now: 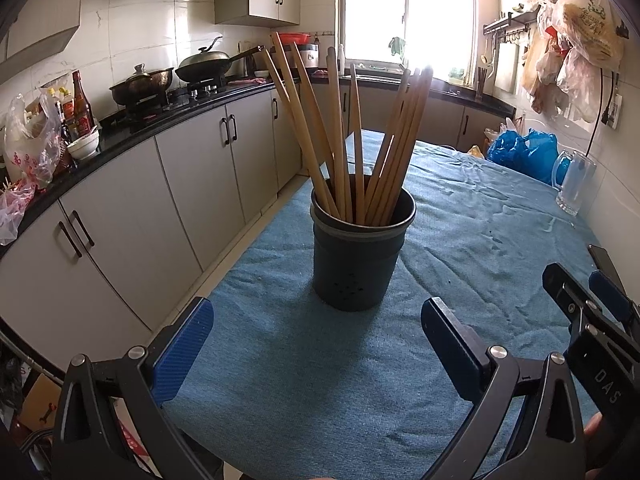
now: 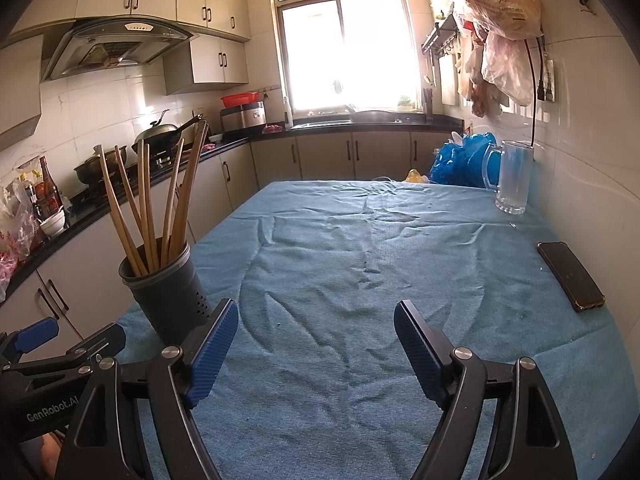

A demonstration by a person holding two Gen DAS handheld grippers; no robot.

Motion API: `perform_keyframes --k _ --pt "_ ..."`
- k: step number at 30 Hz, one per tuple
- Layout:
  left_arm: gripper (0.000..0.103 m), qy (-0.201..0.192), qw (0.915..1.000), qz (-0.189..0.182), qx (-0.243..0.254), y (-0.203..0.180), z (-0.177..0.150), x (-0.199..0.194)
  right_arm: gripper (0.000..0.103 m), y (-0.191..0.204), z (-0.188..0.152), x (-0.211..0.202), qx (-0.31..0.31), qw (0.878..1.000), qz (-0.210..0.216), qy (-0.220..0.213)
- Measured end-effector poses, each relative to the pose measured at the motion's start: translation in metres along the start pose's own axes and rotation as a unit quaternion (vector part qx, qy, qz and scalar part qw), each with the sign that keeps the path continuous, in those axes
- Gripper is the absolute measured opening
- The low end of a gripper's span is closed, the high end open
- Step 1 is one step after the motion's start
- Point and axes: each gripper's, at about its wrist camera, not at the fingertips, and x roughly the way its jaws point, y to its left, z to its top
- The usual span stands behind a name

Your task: Organize utensils

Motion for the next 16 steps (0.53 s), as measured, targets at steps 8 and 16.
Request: perform_keyframes --k 8,16 --pt "0.103 -0.015 0.9999 0.002 0.007 -0.008 0.01 -0.014 0.086 -0.007 0.0 -0.004 0.008 1.0 0.01 0.0" --pt "0.103 -0.016 0.9994 -0.009 0.029 -0.038 0.015 -0.028 0.088 -0.036 0.0 -0.008 0.025 1.0 0.004 0.006"
